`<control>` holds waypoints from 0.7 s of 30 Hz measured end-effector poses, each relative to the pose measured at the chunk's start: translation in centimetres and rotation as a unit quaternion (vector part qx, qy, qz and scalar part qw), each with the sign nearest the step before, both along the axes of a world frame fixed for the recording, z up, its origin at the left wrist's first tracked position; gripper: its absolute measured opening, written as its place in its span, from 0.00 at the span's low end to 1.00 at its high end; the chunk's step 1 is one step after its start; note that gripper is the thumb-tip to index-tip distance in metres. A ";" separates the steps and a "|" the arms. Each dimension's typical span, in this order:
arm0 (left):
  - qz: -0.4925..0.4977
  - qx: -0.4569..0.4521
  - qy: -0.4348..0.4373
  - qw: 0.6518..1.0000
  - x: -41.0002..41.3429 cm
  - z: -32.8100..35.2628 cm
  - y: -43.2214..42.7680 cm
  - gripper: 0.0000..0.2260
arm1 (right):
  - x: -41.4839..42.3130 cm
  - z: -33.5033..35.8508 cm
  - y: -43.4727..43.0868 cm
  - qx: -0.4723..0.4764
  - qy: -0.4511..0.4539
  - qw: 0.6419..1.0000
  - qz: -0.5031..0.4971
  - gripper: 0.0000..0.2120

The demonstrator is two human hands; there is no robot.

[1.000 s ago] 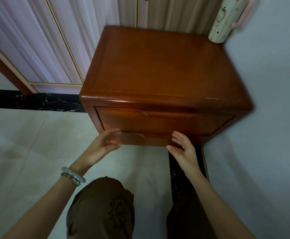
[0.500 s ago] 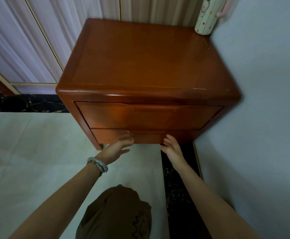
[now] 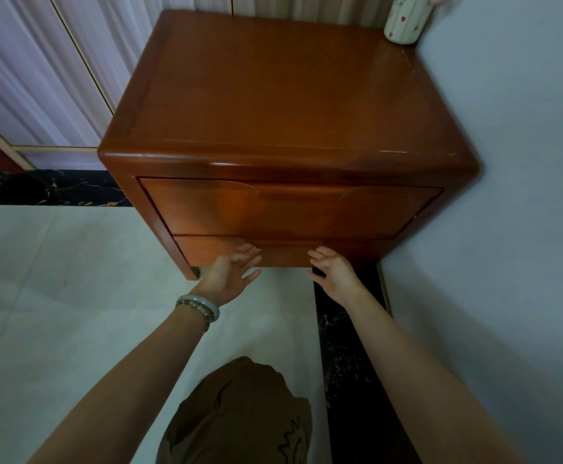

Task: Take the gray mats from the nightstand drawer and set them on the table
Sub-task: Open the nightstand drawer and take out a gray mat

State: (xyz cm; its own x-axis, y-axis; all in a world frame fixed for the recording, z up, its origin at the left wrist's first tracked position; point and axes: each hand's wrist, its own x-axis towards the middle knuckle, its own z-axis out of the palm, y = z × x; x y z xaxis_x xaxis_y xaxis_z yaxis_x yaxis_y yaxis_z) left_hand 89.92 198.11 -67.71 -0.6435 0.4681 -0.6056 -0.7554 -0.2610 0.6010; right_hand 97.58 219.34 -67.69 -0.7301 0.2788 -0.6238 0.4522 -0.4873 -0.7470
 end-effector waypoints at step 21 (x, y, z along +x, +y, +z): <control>-0.108 0.053 -0.079 0.990 7.3 -1.0 -6.6 0.26 | 11.2 0.5 -2.4 0.000 -0.040 0.993 0.111 0.27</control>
